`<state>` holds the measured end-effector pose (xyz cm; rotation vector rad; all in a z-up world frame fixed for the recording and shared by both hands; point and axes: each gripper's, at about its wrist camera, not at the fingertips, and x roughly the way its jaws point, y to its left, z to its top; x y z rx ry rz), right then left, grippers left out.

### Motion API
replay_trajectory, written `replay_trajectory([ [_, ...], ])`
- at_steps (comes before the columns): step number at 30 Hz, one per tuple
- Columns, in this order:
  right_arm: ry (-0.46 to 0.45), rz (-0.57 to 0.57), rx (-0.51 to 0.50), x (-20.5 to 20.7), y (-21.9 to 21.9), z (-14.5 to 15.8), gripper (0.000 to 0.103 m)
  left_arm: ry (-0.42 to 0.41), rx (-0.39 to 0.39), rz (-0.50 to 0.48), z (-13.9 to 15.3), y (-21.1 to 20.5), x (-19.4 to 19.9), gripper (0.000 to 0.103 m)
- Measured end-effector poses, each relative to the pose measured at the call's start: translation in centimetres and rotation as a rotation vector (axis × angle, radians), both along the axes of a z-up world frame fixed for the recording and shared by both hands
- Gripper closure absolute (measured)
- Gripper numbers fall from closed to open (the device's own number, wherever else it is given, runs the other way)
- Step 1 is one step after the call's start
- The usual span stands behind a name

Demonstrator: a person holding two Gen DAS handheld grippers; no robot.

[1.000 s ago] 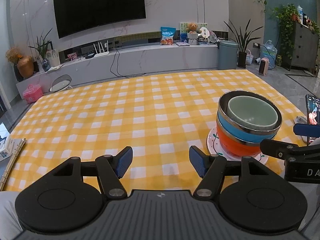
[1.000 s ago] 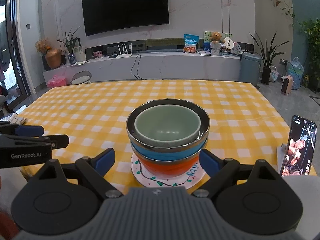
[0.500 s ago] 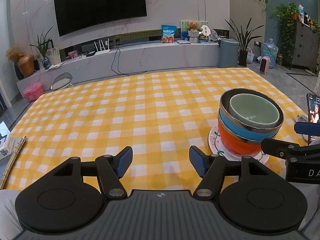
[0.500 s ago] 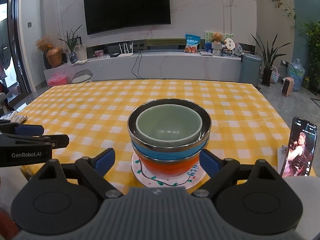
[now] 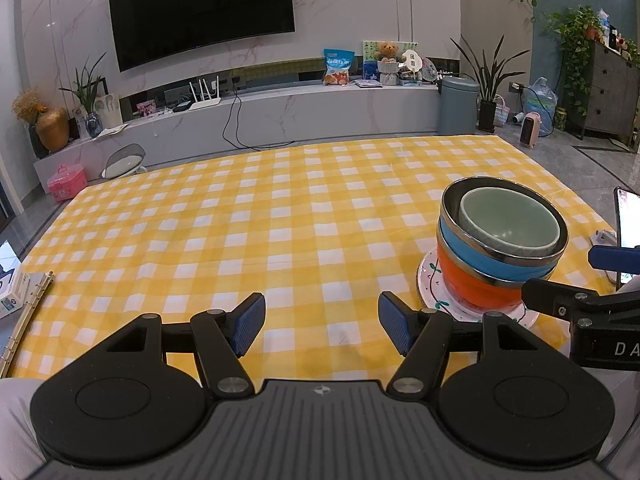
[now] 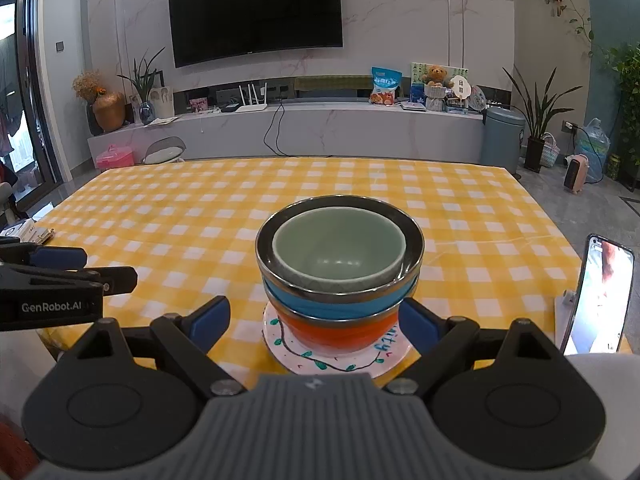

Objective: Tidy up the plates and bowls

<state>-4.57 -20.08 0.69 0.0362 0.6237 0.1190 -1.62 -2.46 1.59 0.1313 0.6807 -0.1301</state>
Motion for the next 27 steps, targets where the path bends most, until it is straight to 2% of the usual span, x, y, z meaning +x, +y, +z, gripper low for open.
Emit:
replay_trajectory([
  [27, 0.002, 0.007, -0.011, 0.21, 0.04, -0.14, 0.013, 0.004, -0.007, 0.007, -0.20, 0.41, -0.04, 0.027],
])
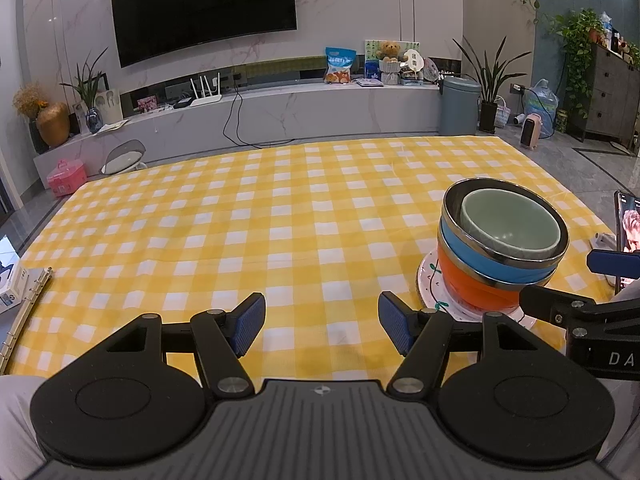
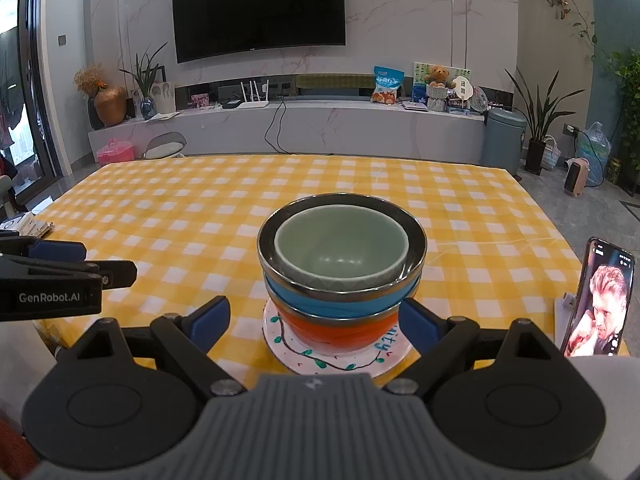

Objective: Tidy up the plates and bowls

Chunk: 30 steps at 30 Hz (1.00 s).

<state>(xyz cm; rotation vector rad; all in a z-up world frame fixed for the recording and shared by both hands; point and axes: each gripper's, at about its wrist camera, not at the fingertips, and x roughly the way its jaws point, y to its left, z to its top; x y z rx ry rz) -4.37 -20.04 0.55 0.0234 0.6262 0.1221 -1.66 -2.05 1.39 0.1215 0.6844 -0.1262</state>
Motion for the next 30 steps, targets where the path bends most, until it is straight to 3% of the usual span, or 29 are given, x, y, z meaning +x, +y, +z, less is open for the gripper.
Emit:
replay_trajectory([
  [30, 0.006, 0.001, -0.007, -0.01, -0.39, -0.19, 0.013, 0.002, -0.006, 0.002, 0.07, 0.03, -0.04, 0.027],
])
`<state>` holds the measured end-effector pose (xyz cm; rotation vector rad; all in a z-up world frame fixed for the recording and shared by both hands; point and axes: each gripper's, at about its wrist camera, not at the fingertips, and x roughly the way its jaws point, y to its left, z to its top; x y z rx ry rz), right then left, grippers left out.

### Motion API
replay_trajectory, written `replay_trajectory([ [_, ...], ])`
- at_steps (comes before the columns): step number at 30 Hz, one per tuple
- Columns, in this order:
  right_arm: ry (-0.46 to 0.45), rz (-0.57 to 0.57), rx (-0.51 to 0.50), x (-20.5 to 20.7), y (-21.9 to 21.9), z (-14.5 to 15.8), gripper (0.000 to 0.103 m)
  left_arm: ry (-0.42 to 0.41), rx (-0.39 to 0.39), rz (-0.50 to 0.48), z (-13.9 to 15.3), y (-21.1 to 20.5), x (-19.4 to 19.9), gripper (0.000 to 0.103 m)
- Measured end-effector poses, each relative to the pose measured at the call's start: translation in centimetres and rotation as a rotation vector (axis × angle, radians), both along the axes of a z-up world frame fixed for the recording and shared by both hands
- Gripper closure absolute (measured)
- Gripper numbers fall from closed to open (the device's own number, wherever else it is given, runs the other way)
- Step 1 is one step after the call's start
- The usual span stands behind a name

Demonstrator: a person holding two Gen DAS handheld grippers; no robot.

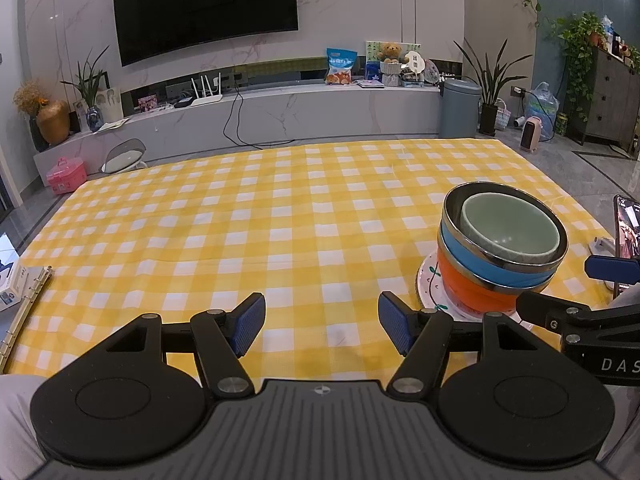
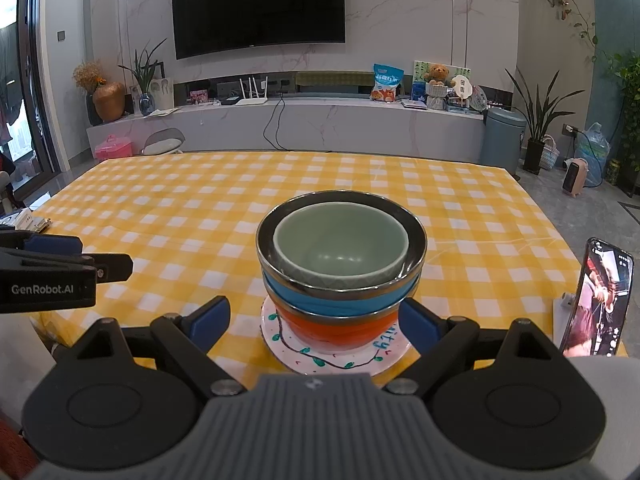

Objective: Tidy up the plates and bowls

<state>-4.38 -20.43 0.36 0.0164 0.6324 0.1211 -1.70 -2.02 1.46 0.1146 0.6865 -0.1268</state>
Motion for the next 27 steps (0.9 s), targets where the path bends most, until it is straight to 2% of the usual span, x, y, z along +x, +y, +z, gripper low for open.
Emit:
replay_trajectory([
  [27, 0.004, 0.003, -0.011, 0.02, -0.31, 0.13, 0.013, -0.002, 0.002, 0.014, 0.44, 0.00, -0.05, 0.027],
])
